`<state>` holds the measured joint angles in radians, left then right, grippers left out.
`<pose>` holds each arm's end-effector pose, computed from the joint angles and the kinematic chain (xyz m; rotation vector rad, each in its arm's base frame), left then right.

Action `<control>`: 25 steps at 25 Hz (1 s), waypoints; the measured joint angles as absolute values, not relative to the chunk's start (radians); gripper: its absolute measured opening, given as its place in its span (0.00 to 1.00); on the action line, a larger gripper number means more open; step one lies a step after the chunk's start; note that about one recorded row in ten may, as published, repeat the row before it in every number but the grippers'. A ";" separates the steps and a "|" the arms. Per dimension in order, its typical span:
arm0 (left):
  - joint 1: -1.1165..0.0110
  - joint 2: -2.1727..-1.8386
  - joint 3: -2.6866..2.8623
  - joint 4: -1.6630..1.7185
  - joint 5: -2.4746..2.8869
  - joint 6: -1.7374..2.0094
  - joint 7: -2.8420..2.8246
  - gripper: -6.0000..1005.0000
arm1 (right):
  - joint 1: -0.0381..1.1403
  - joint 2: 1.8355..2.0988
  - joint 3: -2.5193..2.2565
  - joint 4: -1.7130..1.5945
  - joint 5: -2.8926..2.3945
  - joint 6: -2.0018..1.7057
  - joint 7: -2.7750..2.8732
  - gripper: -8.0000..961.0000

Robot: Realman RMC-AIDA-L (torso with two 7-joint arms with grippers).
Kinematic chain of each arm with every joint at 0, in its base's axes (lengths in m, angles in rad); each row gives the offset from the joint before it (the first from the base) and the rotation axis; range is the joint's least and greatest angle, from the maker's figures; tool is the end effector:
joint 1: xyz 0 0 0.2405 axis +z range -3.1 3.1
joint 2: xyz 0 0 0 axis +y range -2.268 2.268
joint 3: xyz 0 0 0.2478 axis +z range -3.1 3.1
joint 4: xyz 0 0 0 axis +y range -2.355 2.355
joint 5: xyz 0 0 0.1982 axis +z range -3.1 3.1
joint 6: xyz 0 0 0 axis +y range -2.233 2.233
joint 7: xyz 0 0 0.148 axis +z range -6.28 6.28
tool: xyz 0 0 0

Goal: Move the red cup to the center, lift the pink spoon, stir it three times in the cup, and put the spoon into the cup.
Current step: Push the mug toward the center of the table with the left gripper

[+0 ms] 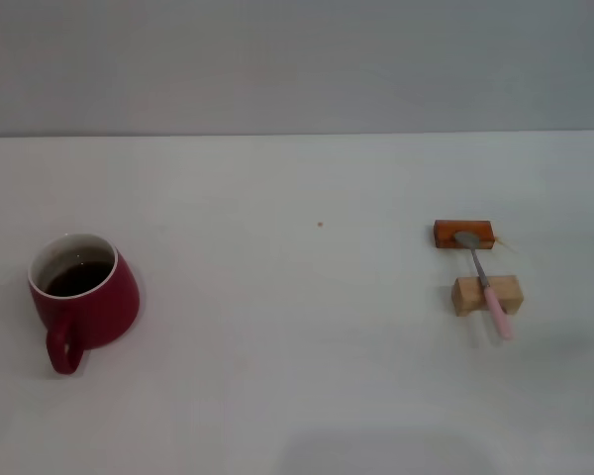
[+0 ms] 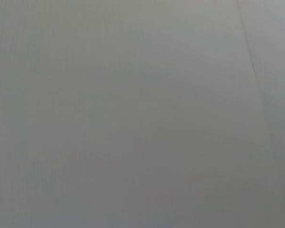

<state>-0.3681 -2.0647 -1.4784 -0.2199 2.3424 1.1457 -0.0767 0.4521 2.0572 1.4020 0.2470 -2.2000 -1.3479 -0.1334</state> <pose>-0.3747 0.3123 0.0855 -0.9973 -0.6567 -0.6417 0.3288 0.3336 0.1108 -0.9229 0.3672 0.6473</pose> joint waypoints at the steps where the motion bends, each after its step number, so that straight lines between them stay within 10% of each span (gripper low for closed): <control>1: -0.368 -2.065 -1.479 -0.220 2.342 1.146 -0.077 0.84 | 0.452 2.057 1.402 0.247 -2.200 -1.348 -0.133 0.77; 25: -0.364 -2.059 -1.477 -0.150 2.350 1.103 -0.064 0.73 | 0.451 2.058 1.402 0.245 -2.200 -1.350 -0.133 0.77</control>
